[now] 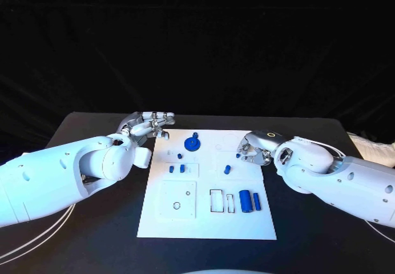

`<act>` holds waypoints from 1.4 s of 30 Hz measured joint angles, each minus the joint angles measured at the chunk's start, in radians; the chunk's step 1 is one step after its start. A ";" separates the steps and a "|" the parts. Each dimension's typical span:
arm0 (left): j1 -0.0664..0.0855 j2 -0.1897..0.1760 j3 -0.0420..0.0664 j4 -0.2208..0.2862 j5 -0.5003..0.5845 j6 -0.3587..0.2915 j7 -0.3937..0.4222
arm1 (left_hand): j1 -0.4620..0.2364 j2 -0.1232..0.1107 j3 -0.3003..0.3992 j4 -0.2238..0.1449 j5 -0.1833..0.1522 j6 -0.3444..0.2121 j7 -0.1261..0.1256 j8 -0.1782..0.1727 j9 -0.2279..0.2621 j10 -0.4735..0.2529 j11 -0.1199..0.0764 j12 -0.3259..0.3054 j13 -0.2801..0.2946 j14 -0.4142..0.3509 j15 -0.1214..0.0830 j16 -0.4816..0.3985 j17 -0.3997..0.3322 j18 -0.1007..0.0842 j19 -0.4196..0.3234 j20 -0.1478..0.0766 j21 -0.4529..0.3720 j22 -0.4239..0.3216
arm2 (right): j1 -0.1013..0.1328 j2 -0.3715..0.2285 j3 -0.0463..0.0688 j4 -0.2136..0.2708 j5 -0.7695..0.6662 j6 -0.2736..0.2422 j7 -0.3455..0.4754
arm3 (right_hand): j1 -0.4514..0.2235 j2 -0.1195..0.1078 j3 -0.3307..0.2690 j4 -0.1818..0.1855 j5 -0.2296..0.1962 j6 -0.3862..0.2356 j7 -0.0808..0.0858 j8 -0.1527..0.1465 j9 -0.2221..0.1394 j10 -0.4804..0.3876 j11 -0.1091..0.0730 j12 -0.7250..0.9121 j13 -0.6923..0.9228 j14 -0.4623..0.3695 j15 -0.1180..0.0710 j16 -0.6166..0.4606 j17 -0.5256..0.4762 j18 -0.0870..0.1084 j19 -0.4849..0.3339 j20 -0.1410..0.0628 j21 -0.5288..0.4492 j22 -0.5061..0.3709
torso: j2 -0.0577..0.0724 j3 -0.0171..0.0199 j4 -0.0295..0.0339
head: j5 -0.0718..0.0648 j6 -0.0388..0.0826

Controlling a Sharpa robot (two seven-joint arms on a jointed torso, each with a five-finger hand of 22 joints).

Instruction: Assemble the parts on the task board

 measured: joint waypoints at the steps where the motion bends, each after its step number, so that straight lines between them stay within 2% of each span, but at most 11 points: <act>1: 0.000 -0.001 0.000 0.001 0.014 -0.002 0.005 | 0.000 0.000 -0.005 -0.001 0.000 0.000 0.000 0.000 0.000 0.000 0.000 0.000 0.000 0.000 0.000 0.000 -0.002 0.000 0.000 0.000 0.000 -0.001 | 0.000 0.002 0.000 -0.001 -0.002 0.003 -0.002 | -0.004 -0.004 0.005 0.000 0.000 0.002 0.002 0.000 0.000 0.003 -0.003 0.000 -0.003 0.000 0.000 0.000 -0.001 0.000 0.003 0.003 0.000 0.000 | 0.000 0.0000 0.0001 | 0.000 0.000; 11: -0.002 0.000 0.000 0.003 0.066 -0.006 0.020 | 0.000 0.000 -0.011 0.000 0.000 -0.004 0.004 0.000 -0.002 -0.011 0.003 0.004 0.000 -0.007 0.000 -0.012 -0.016 0.000 0.000 0.000 -0.009 -0.005 | 0.002 0.016 0.001 -0.005 0.000 0.020 -0.004 | -0.008 -0.008 0.029 -0.005 0.000 0.011 0.004 0.000 0.000 0.020 -0.004 0.000 -0.020 0.000 0.000 -0.005 -0.004 0.000 0.003 0.003 0.000 0.001 | 0.002 0.0012 -0.0008 | 0.002 0.002; 24: -0.005 0.004 -0.001 -0.001 0.082 -0.005 0.021 | 0.000 0.000 -0.014 -0.003 0.000 -0.007 0.007 0.000 -0.002 -0.017 0.002 0.008 0.001 -0.012 0.002 -0.018 -0.031 0.000 0.000 0.000 -0.013 -0.009 | 0.004 0.036 0.002 -0.013 0.006 0.026 -0.005 | -0.012 -0.004 0.049 -0.011 -0.004 0.018 -0.001 0.000 0.000 0.025 -0.005 -0.004 -0.033 0.000 0.000 -0.006 -0.004 0.000 0.003 0.003 0.000 0.004 | 0.002 0.0022 -0.0009 | 0.002 0.000; 32: -0.006 0.005 -0.001 -0.002 0.083 -0.004 0.020 | 0.000 0.000 -0.018 -0.007 0.000 -0.007 0.007 0.000 -0.002 -0.018 0.003 0.008 0.001 -0.015 0.002 -0.023 -0.034 0.000 0.000 0.000 -0.013 -0.010 | 0.007 0.046 0.002 -0.019 0.000 0.035 -0.012 | -0.012 -0.004 0.080 -0.036 -0.009 0.043 -0.017 0.002 0.005 0.051 -0.019 -0.004 -0.050 0.000 -0.001 -0.005 -0.005 0.000 0.016 -0.003 0.008 0.023 | 0.002 0.0019 -0.0009 | 0.002 -0.004; 33: -0.006 0.005 -0.001 -0.002 0.082 -0.004 0.019 | 0.000 0.000 -0.020 -0.005 0.000 -0.007 0.007 0.000 -0.002 -0.018 0.003 0.008 0.001 -0.018 0.004 -0.023 -0.034 0.000 0.000 0.000 -0.017 -0.010 | 0.007 0.047 0.002 -0.019 -0.002 0.036 -0.013 | -0.012 -0.004 0.086 -0.042 -0.010 0.051 -0.019 0.006 0.006 0.059 -0.021 -0.004 -0.055 -0.001 -0.007 -0.005 -0.007 0.000 0.020 -0.006 0.012 0.026 | 0.002 0.0018 -0.0009 | 0.002 -0.004; 36: -0.006 0.005 -0.001 -0.003 0.082 -0.004 0.019 | 0.000 0.000 -0.020 -0.004 0.000 -0.008 0.007 0.000 -0.002 -0.018 0.003 0.008 0.001 -0.018 0.004 -0.023 -0.034 0.000 0.000 0.000 -0.017 -0.011 | 0.008 0.049 0.003 -0.019 -0.011 0.043 -0.016 | -0.012 -0.004 0.107 -0.064 -0.013 0.070 -0.024 0.013 0.010 0.081 -0.025 -0.009 -0.059 0.000 -0.008 -0.005 -0.007 0.000 0.025 -0.012 0.016 0.033 | 0.002 0.0018 -0.0014 | 0.002 -0.005; 42: -0.006 0.005 -0.001 -0.004 0.081 -0.002 0.019 | -0.010 0.000 -0.032 0.001 0.000 -0.017 0.009 0.003 -0.002 -0.023 0.009 0.014 0.002 -0.018 0.004 -0.023 -0.039 0.000 -0.004 0.004 -0.023 -0.016 | 0.009 0.052 0.003 -0.016 -0.035 0.055 -0.023 | -0.012 -0.004 0.131 -0.087 -0.016 0.080 -0.026 0.013 0.012 0.089 -0.021 -0.008 -0.063 -0.001 -0.013 -0.005 -0.009 0.000 0.025 -0.012 0.020 0.036 | 0.002 0.0015 -0.0012 | 0.001 -0.009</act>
